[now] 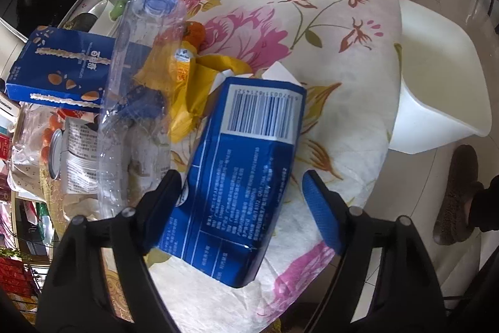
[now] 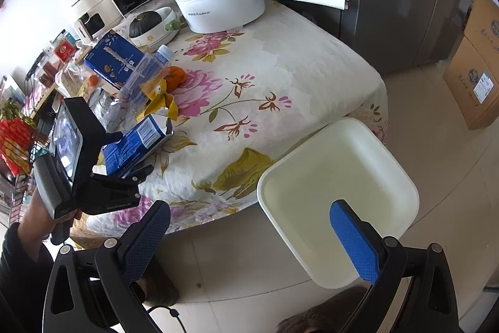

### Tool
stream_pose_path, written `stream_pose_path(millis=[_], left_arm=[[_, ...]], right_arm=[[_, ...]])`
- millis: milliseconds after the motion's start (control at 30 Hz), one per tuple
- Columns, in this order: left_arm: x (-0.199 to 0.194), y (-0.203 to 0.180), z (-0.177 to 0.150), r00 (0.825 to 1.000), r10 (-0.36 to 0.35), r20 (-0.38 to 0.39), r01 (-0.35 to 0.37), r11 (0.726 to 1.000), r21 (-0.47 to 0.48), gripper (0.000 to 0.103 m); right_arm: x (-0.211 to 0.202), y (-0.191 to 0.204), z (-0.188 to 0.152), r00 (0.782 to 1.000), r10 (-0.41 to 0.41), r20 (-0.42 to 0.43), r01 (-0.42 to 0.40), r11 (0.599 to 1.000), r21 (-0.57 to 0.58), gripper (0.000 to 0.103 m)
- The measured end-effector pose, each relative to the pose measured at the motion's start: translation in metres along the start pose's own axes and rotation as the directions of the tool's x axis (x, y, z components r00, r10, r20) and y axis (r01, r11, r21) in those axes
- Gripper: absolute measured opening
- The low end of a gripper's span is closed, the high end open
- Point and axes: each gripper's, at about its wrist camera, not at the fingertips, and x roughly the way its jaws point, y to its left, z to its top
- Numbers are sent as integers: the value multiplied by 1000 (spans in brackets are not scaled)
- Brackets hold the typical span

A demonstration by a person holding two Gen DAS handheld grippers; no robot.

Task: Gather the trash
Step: 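Reach the left gripper to the blue carton and close on it, then lift the blue carton with the left gripper while the right gripper grasps the clear bottle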

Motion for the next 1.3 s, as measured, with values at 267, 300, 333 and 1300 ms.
stream_pose_path(millis=[267,300,333,1300], left_arm=[[-17,20,-7,998,-26,49,32,991,-128,55],[-22,23,-8,997,-43,67,53,987,-153,54],[-27,27,-10,995,-62,84,76,981,-180,50],[-22,33,-69,982,-189,18,187,944,-273,64]], right_arm=[[-1,-5,-1,1000,-12,3,12,1000,24,103],[-1,-5,-1,1000,-14,4,14,1000,26,103],[-2,-5,-1,1000,-15,5,15,999,30,103],[41,47,14,997,-58,-53,58,998,0,103]])
